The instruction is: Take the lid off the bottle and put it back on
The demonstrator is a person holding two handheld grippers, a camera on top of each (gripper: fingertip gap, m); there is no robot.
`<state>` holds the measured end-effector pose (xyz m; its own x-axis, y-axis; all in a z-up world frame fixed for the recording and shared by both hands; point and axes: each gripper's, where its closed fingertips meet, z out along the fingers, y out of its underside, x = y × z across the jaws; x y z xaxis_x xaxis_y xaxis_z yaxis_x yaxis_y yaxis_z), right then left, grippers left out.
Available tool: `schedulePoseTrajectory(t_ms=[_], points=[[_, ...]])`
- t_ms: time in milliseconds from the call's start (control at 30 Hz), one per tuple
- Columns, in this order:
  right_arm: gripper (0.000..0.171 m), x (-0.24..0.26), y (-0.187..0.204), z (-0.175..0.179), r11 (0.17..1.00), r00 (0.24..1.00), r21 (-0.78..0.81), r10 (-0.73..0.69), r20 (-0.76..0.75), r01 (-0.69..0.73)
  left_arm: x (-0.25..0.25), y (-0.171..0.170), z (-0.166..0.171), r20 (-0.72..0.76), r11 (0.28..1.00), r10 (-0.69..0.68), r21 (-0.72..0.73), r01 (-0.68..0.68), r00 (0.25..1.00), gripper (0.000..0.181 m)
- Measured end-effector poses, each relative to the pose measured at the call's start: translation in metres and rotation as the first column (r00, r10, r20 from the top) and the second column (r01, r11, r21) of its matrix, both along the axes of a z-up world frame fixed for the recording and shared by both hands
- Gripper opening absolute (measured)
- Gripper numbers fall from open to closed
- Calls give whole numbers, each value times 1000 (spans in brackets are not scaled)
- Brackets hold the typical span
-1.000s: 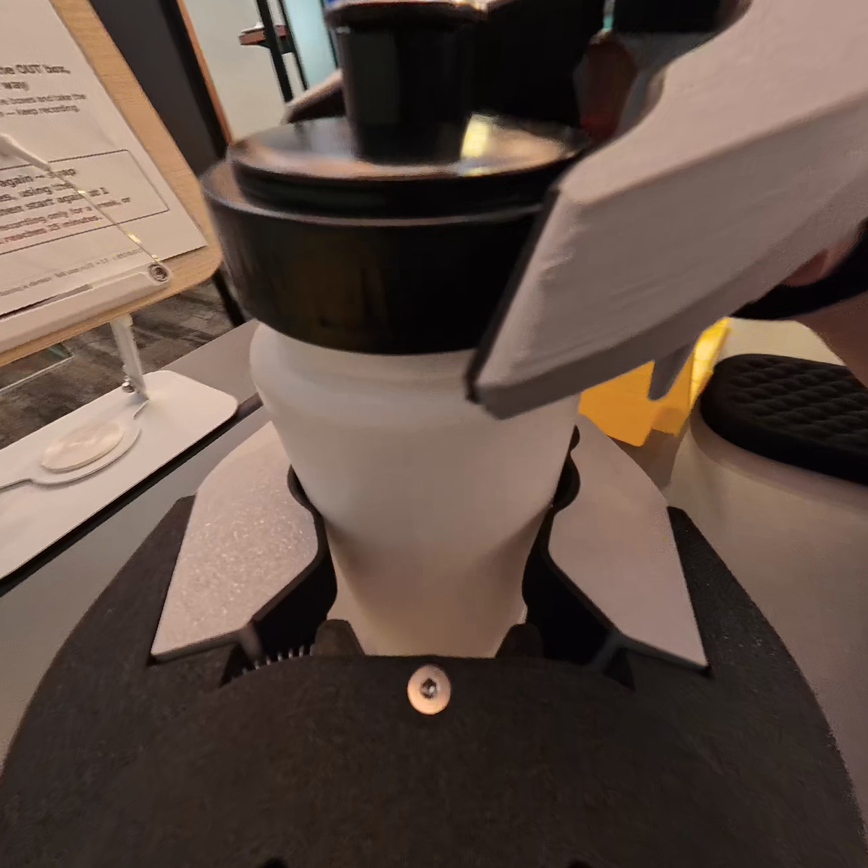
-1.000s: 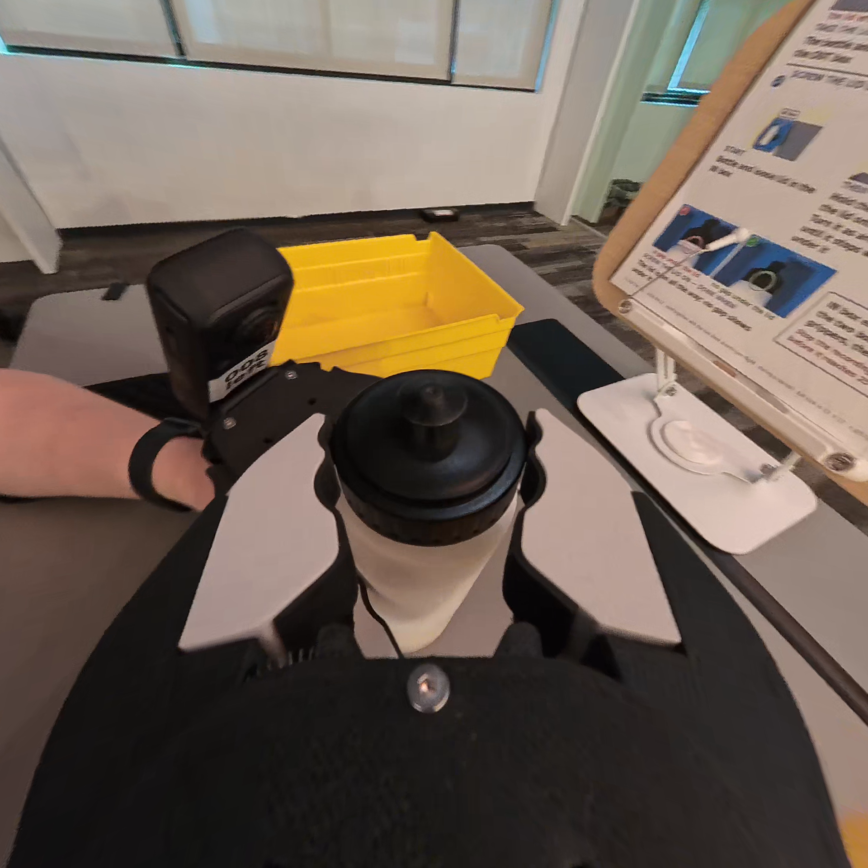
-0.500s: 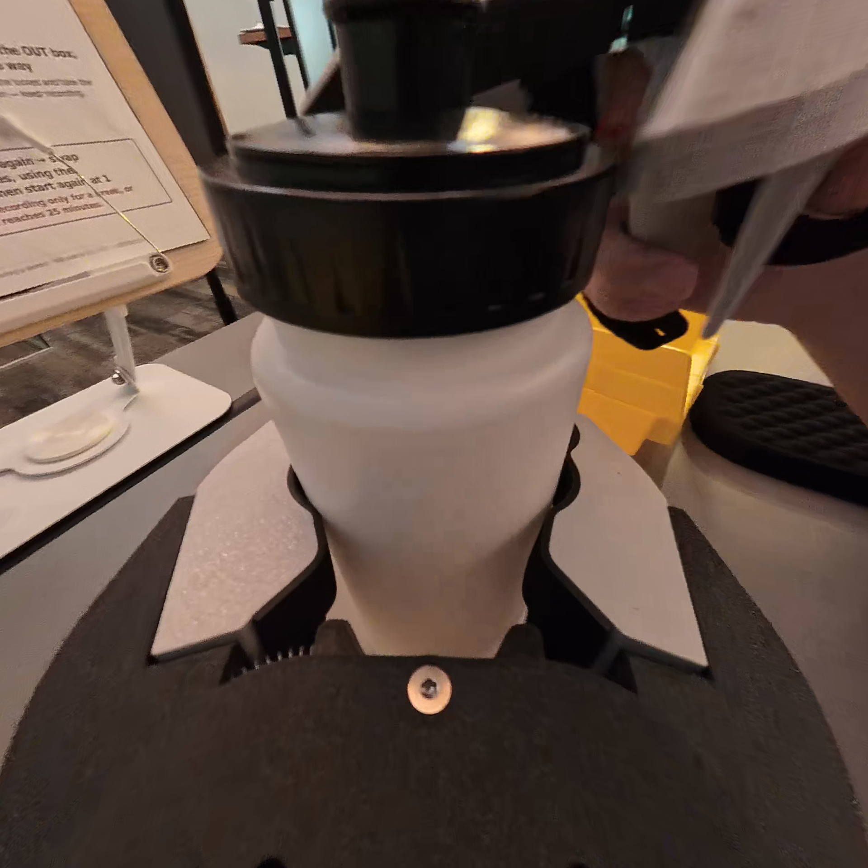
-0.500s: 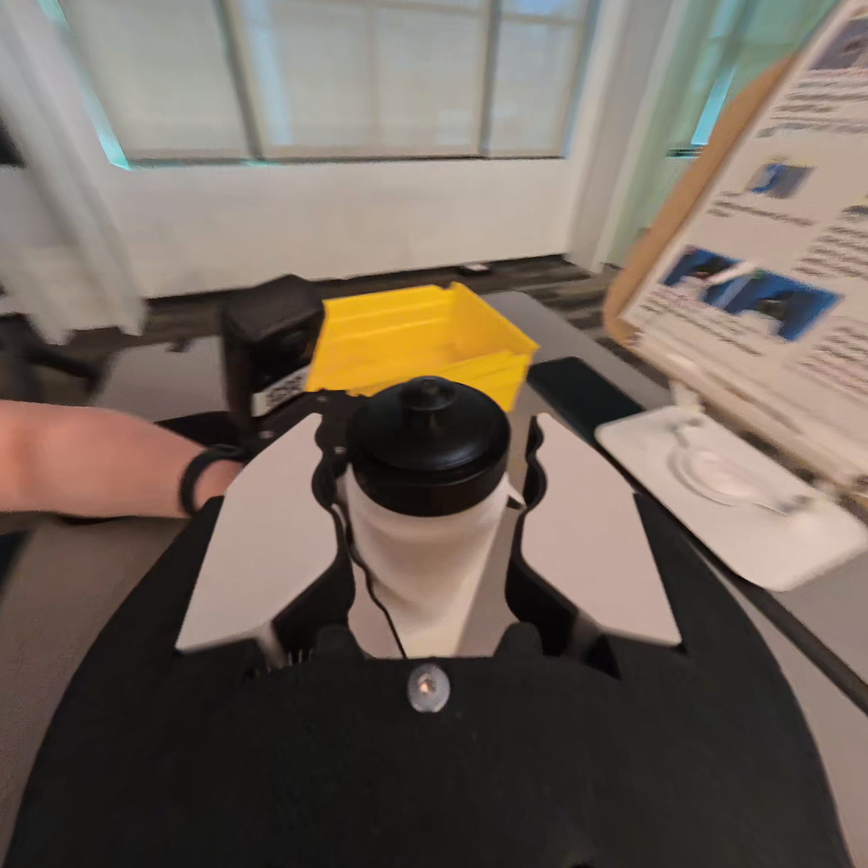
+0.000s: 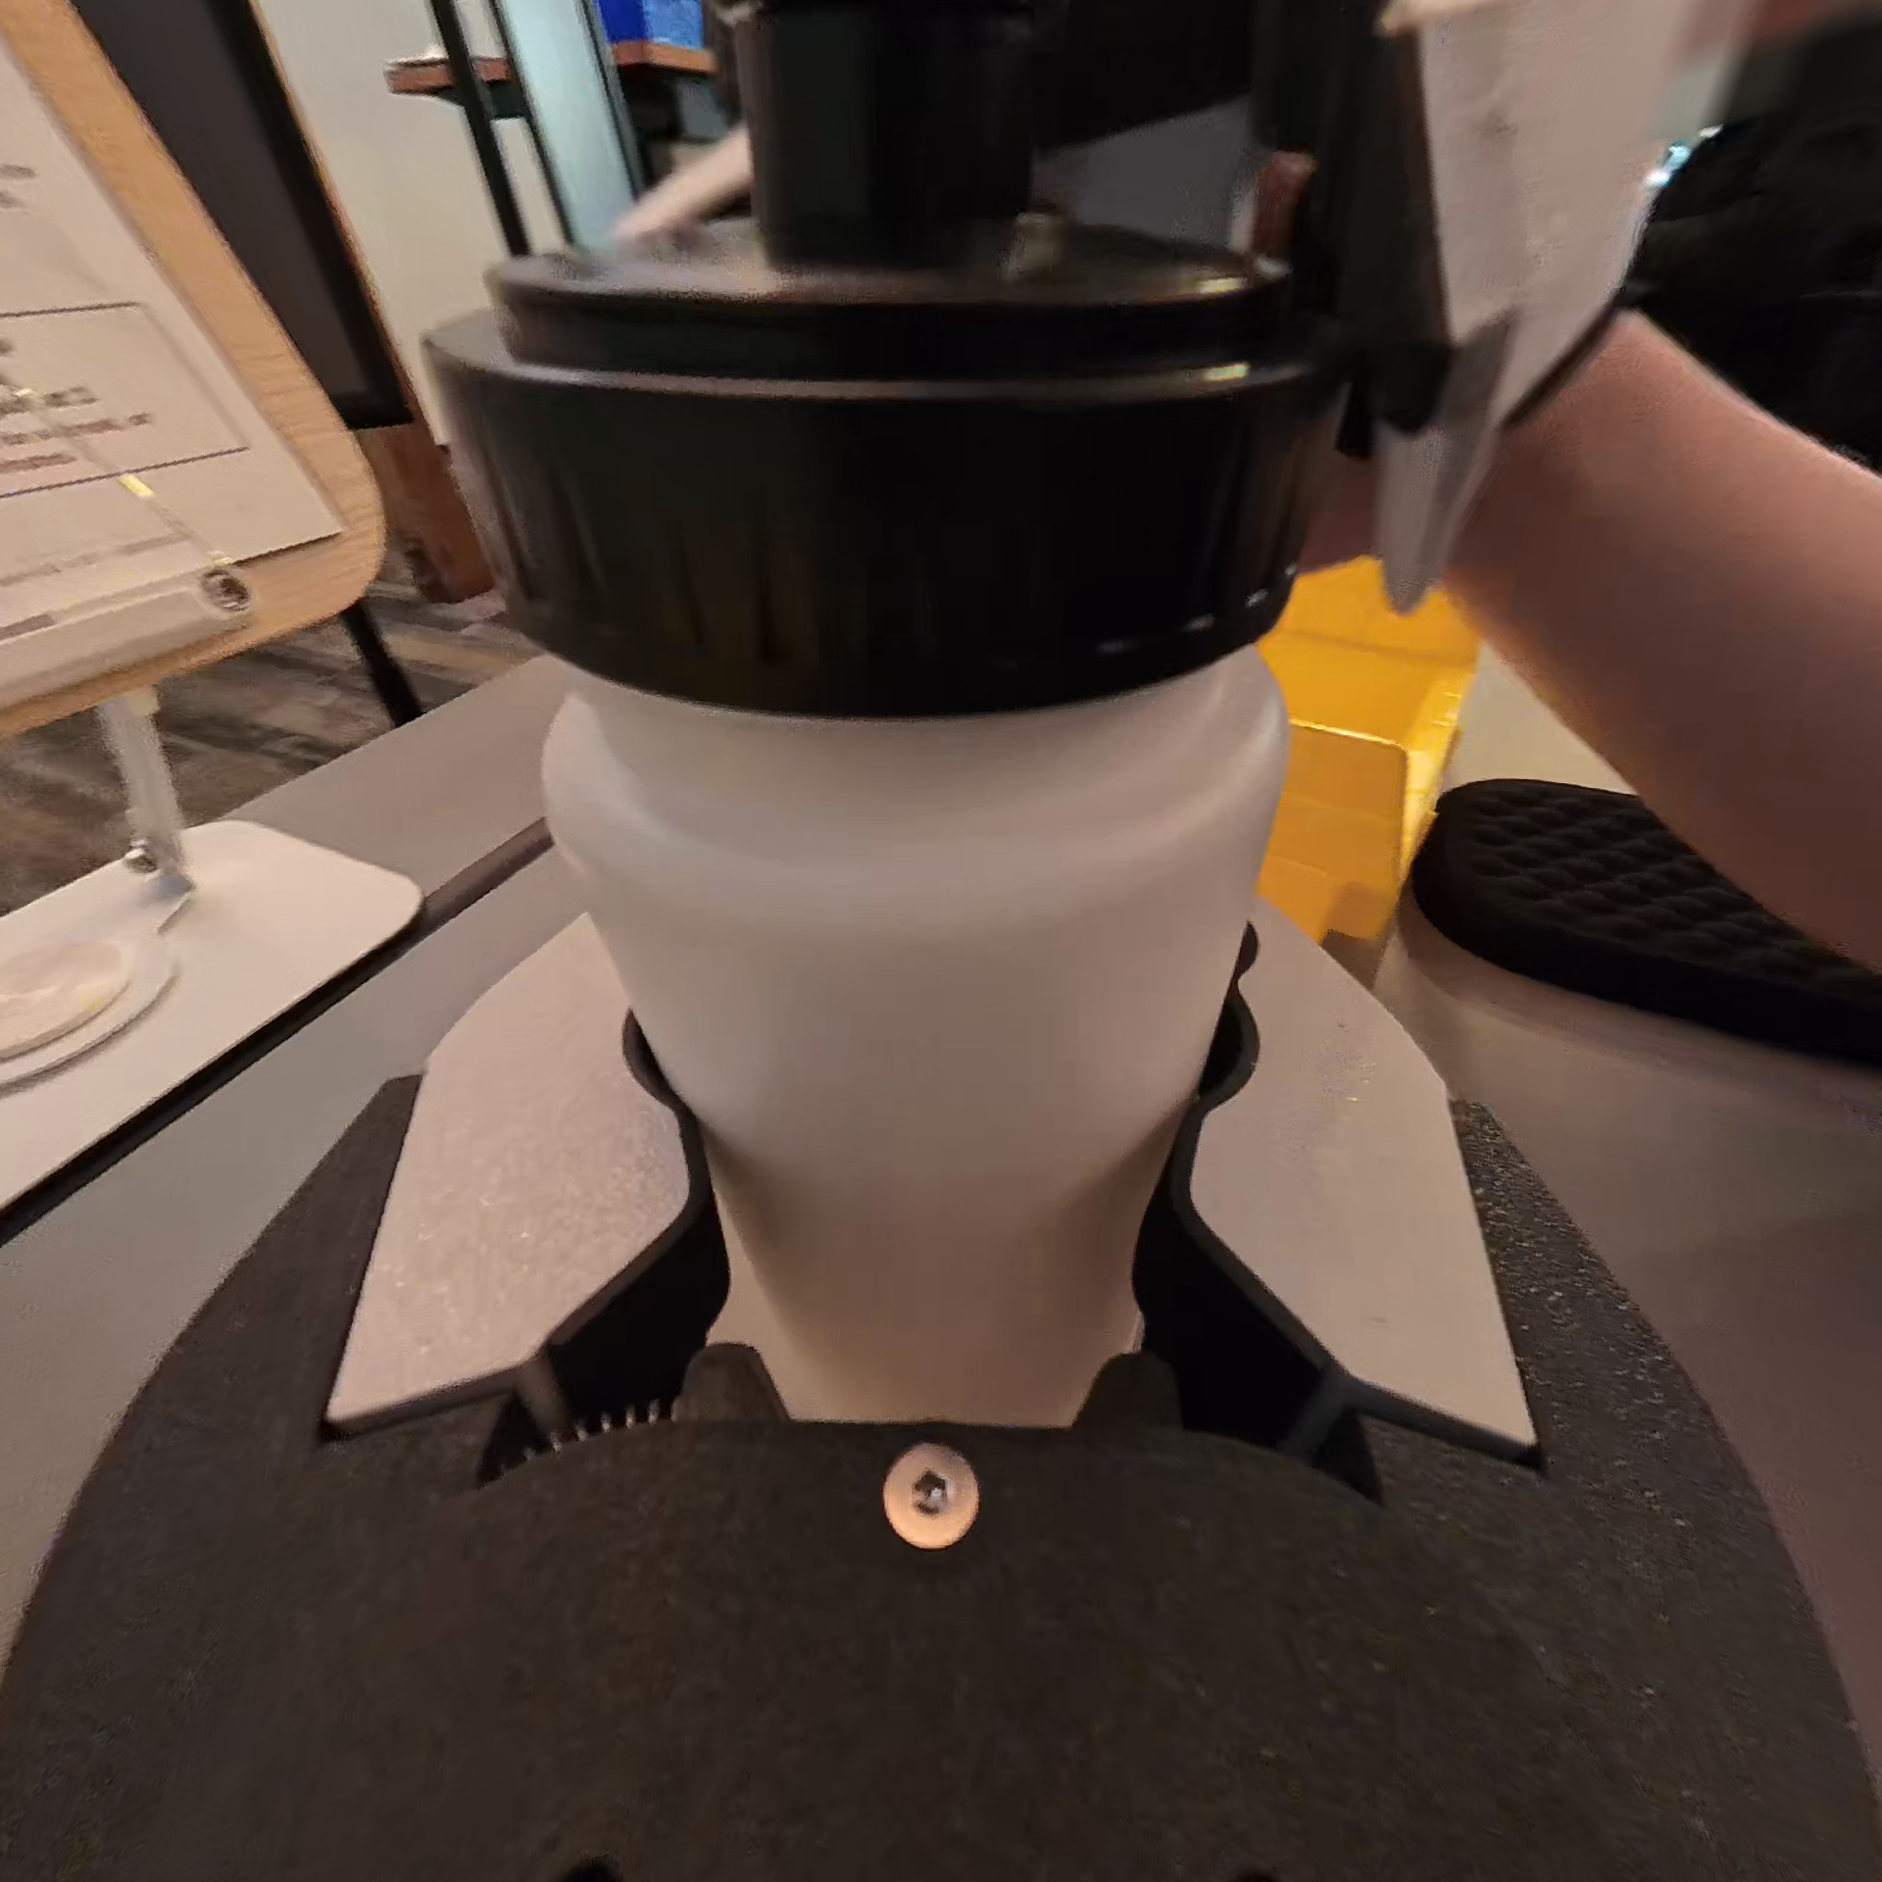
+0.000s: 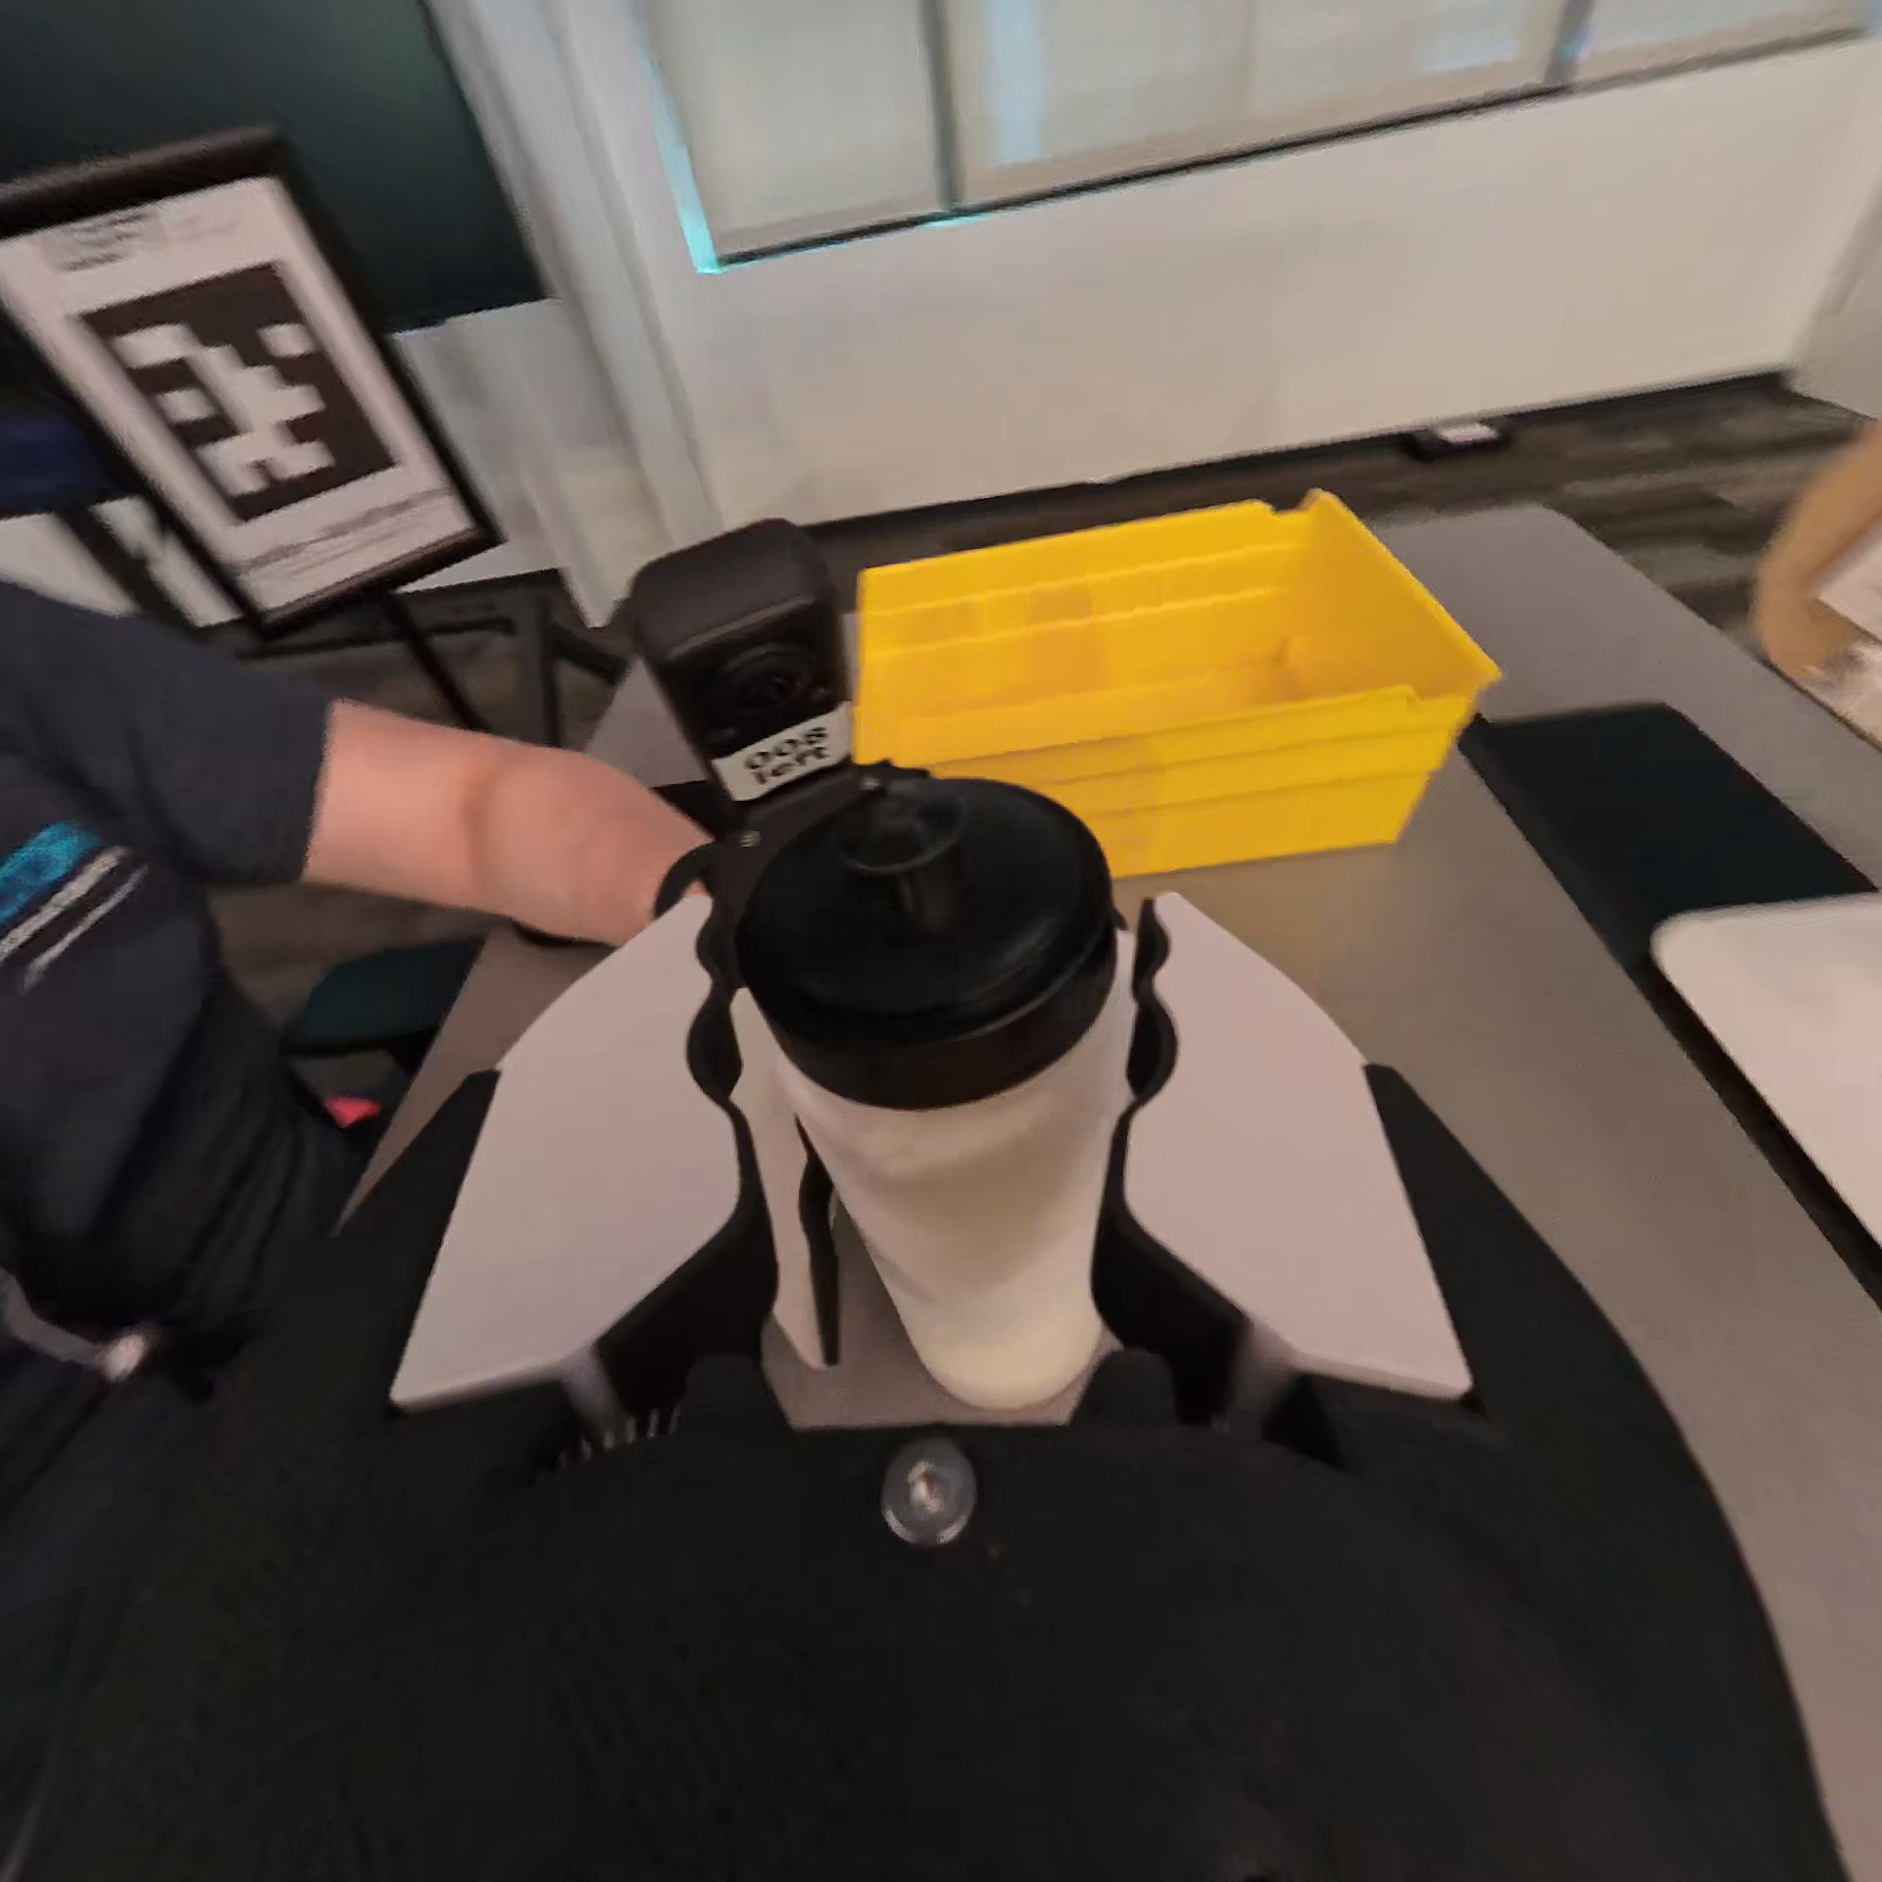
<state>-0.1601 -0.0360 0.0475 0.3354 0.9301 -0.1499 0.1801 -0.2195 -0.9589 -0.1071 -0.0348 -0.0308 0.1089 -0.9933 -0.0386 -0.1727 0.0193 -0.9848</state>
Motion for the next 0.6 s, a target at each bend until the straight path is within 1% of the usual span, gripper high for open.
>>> schedulePoseTrajectory(t_ms=[67,100,167,200,233,300,367,400,433,467,500,533,567,600], points=[[89,5,8,-2,983,982,37,-183,37,182,-1,7,0,-12,999,50,8,-50,999,102],[89,7,11,-2,961,961,84,-270,60,264,-1,8,-1,-17,998,68,11,-68,998,102],[83,8,13,0,920,920,139,-381,89,367,-1,10,-1,-21,995,101,5,-101,995,102],[77,7,13,-1,918,914,116,-391,106,379,-1,11,-1,-23,994,108,-5,-108,994,102],[71,4,10,-2,930,922,84,-367,127,359,-1,11,-1,-26,995,101,-6,-101,995,102],[71,3,7,-4,957,939,79,-289,184,279,-2,8,-1,-24,997,73,7,-73,997,102],[72,3,2,-5,988,966,58,-151,211,142,-2,3,-2,-34,999,34,28,-33,999,102],[72,3,-3,-5,996,973,80,-55,225,38,-1,-1,-2,-39,999,10,50,-8,999,102],[72,4,-9,-4,993,976,97,47,212,-69,0,-5,-2,-43,998,-16,63,18,999,102],[71,6,-13,-3,985,975,74,138,174,-153,1,-9,-2,-46,997,-39,58,41,998,102],[71,7,-14,-4,980,973,19,196,124,-200,2,-9,-2,-43,998,-38,48,41,998,102],[71,7,-10,-2,978,976,-26,208,66,-206,1,-6,-2,-36,999,-22,32,23,999,102],[71,7,-3,0,984,985,-60,172,22,-170,0,-2,-1,-30,1000,-1,8,2,1000,102],[73,8,4,-1,991,994,-79,109,15,-107,-1,3,-1,-29,1000,22,-3,-22,999,102]])
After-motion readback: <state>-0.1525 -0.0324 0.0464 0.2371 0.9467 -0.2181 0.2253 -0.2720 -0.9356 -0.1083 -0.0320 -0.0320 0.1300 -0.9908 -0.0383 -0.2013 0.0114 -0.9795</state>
